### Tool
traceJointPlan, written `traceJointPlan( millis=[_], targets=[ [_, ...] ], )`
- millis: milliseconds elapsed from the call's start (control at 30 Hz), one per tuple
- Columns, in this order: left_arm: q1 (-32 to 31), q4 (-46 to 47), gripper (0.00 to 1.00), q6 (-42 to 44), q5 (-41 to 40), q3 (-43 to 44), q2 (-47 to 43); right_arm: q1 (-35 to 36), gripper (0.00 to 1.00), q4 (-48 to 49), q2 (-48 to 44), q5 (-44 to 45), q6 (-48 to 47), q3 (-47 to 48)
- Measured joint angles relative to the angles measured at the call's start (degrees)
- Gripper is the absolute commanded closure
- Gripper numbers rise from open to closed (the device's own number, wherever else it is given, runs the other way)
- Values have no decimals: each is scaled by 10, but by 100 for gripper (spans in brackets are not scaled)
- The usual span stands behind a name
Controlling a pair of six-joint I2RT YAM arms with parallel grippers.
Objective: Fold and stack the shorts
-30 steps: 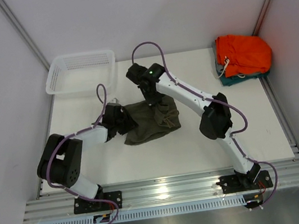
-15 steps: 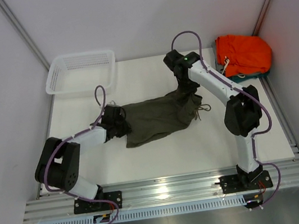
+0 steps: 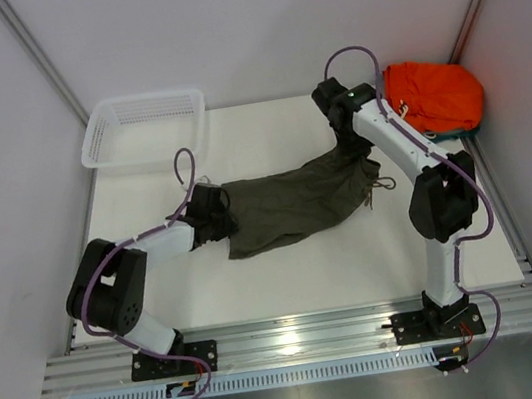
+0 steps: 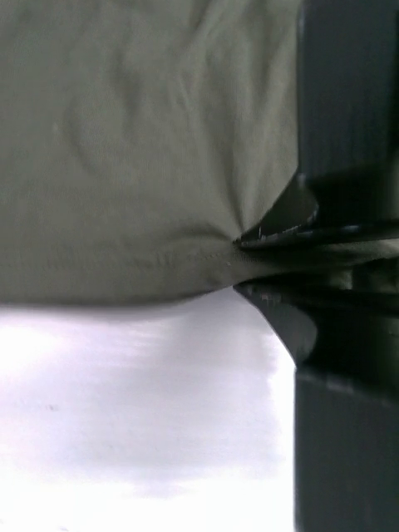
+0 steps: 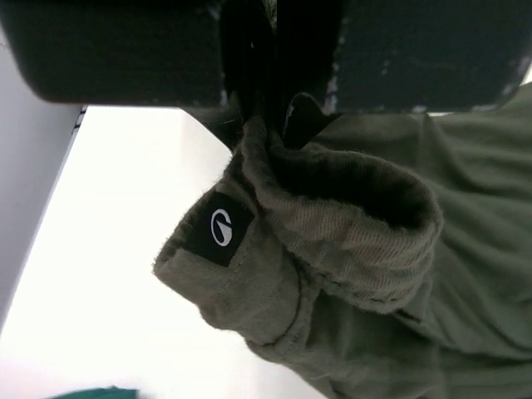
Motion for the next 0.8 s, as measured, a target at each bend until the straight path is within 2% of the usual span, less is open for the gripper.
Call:
traceJointPlan(
  millis=[167, 500, 800],
  targets=[
    [0, -24, 75, 4, -20, 2, -8, -24, 100, -2, -17, 1, -7, -9],
    [-11, -31, 76, 4, -24, 7, -7, -29, 100, -9, -23, 7, -16, -2],
    [-33, -40, 76, 4, -23, 18, 1, 26, 100, -60, -12, 3, -11, 128]
  ],
)
